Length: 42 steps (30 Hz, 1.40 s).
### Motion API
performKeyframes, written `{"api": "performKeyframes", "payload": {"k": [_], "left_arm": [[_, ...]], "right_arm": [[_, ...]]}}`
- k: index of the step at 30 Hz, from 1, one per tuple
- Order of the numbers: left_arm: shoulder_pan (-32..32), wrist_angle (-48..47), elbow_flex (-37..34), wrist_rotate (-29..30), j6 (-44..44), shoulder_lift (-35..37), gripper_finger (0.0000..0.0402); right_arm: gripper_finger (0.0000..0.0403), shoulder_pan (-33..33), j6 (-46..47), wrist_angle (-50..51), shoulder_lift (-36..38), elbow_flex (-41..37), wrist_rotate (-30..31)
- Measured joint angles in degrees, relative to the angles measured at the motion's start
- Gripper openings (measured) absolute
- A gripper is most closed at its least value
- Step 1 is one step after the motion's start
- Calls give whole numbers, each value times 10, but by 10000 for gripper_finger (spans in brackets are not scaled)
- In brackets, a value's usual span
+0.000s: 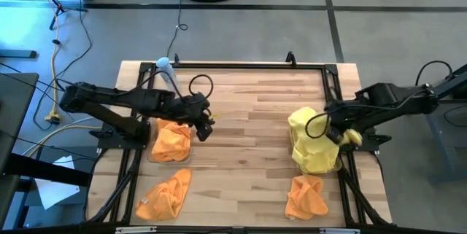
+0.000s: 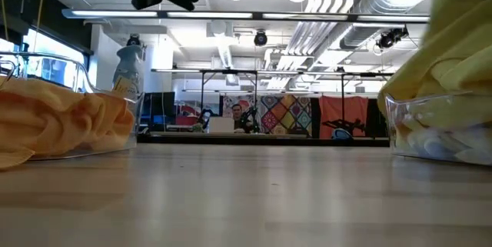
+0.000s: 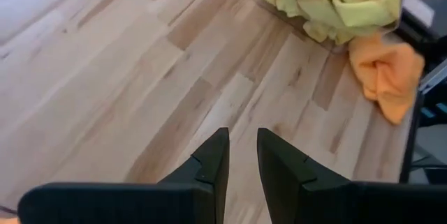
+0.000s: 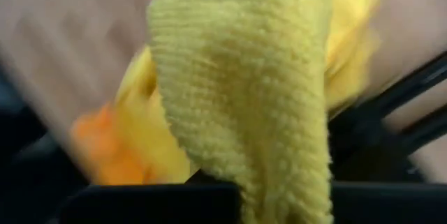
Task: Sort microfiber towel by color & place in baskets
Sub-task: Put the yellow towel into the right transparent bin
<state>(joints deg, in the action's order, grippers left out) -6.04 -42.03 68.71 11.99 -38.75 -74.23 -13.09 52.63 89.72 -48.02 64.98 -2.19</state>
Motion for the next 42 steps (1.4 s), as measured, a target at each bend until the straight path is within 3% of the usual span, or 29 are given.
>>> {"api": "performKeyframes", "payload": {"k": [5,10,12,19,21,27,35,42], "left_arm": [[-13,2,-4,5,-17,5,62],[-13,3,-4,8,-26,5,62],[-13,4,-4,17,-26,5,62],[-12,4,-4,25,-26,5,62],[-13,4,-4,25,-26,5,62],[-24,4,-4,26,-34,5,62],[-51,4,-4,39,-61,4,62],[-58,4,-4,39,-82,4,62]], "right_arm": [[0,-18,33,2,1,1,-163],[0,-46,74,2,1,1,-235],[0,-53,61,2,1,1,-198],[0,-53,18,-16,-8,-8,85],[0,-53,-7,-36,-13,-29,118],[0,-53,-76,-186,-32,-164,103],[4,-53,-32,-328,-49,-352,95],[63,-53,-51,-396,-47,-393,97]]}}
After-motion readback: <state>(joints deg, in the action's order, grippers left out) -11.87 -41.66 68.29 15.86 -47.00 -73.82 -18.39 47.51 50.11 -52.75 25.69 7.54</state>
